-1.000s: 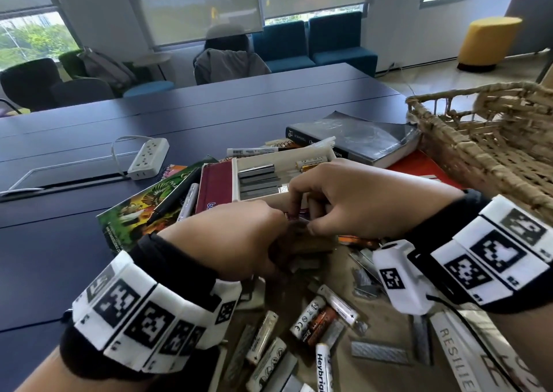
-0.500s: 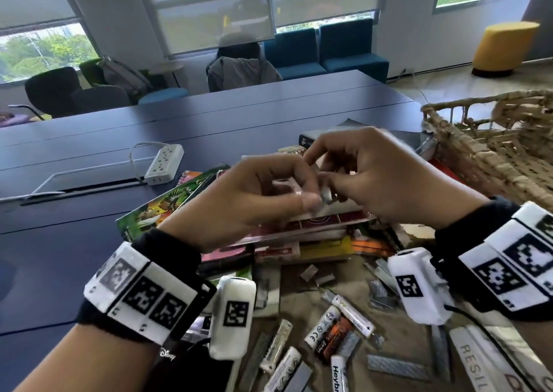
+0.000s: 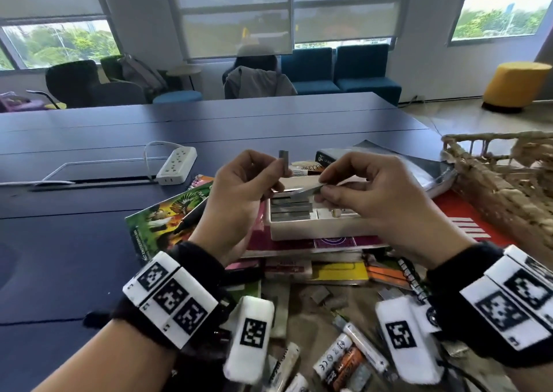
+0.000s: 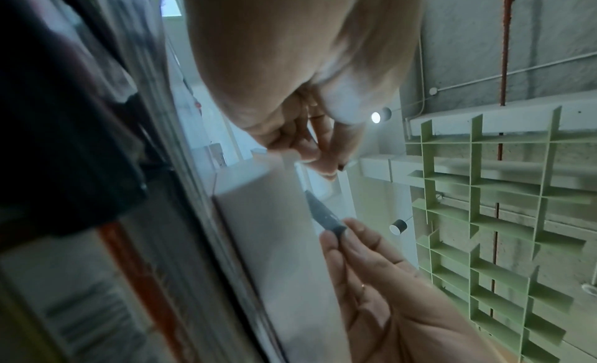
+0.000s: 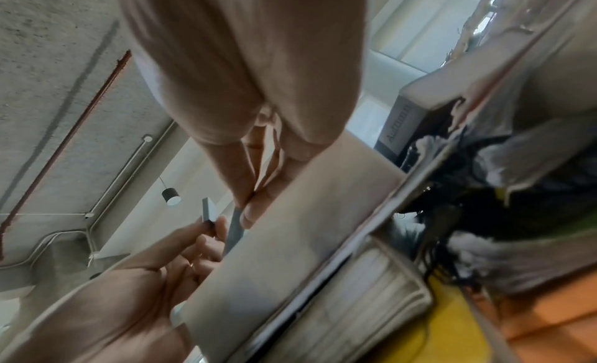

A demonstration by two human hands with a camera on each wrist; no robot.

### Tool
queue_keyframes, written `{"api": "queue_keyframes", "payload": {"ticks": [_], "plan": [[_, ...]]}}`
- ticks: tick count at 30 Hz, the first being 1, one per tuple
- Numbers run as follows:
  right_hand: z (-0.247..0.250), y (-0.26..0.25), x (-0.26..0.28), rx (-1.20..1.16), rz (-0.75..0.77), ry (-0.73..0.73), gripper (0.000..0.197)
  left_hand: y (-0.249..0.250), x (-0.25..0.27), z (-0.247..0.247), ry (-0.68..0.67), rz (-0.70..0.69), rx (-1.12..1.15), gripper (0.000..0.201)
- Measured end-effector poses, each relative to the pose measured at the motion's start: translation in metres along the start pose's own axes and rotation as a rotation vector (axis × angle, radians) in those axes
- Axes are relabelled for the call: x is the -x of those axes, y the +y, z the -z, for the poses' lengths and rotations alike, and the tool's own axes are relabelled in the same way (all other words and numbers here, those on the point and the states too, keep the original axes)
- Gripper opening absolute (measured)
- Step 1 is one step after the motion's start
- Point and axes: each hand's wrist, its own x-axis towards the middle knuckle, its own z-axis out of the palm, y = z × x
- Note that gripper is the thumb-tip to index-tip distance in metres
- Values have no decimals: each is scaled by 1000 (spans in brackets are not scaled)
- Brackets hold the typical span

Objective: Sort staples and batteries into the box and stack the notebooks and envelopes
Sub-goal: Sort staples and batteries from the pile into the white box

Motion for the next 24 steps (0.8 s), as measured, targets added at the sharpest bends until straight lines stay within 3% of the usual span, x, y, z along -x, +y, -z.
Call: {"api": "queue_keyframes", "payload": {"ticks": [14, 19, 21, 24], "plan": [[-6, 1, 0, 345, 52, -200, 9, -1, 0, -1, -27, -20, -80, 15], [-4, -3, 3, 390, 55, -255, 24, 1, 2, -2, -41, -26, -109, 16], [-1, -3, 2, 359, 36, -238, 25, 2, 2, -2, -52, -30, -137, 19], [2, -2, -1, 260, 39, -98, 20, 2, 3, -3, -79, -46, -169, 16]]}}
